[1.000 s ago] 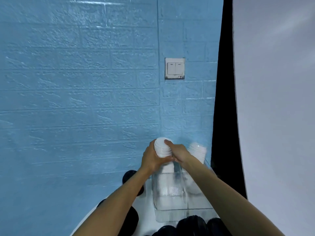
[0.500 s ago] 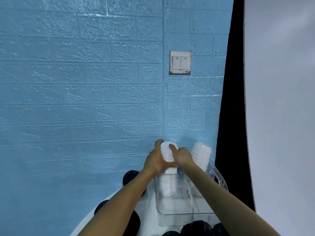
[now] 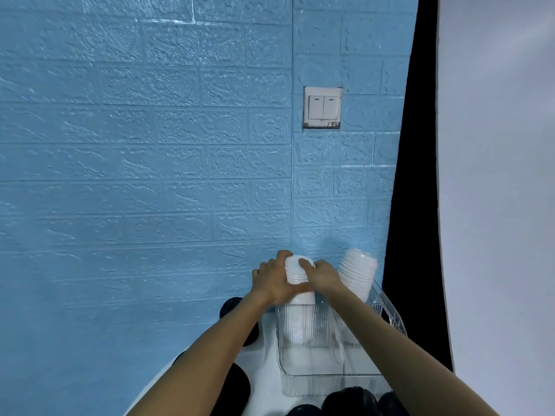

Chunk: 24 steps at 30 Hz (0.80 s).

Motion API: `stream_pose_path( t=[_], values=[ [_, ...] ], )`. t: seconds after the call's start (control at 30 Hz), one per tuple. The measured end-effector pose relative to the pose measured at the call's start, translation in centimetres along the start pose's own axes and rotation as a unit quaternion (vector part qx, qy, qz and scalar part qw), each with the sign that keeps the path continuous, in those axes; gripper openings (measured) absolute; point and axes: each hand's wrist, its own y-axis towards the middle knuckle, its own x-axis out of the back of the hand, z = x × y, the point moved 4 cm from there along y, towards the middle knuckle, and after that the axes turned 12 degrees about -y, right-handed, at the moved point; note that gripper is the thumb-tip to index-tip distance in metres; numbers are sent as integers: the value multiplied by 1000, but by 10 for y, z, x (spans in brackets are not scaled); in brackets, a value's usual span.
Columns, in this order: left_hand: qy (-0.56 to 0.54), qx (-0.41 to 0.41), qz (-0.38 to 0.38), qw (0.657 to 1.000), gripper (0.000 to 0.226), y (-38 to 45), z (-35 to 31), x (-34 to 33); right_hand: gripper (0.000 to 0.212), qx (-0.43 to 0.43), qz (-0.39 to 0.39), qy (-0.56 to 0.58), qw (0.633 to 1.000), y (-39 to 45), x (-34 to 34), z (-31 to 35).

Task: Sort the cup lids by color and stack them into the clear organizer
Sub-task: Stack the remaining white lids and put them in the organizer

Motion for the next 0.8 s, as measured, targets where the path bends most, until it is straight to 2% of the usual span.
stream_pose_path(
  t=[0.23, 0.4, 0.5, 0.67, 0.7, 0.8],
  values=[
    [-32, 39, 18, 999, 100, -4, 5, -1, 59, -2, 0, -3, 1000, -6, -5, 6],
    [-43, 32, 50, 997, 120, -5, 2, 4, 87, -38, 40, 9, 998, -11, 1, 13],
    [-82, 23, 55, 995, 132, -7, 1, 10, 87, -44, 36, 16, 998, -12, 3, 12],
    [-93, 18, 47, 994, 131, -17, -3, 21, 110, -36, 8, 61, 997, -28, 13, 16],
    [-95, 18, 44, 994, 129, -20, -4, 24, 109, -33, -3, 67, 997, -32, 16, 18],
    [-110, 3, 31, 993, 120, -32, -7, 39, 89, 29, -47, 38, 998, -57, 32, 31]
  ],
)
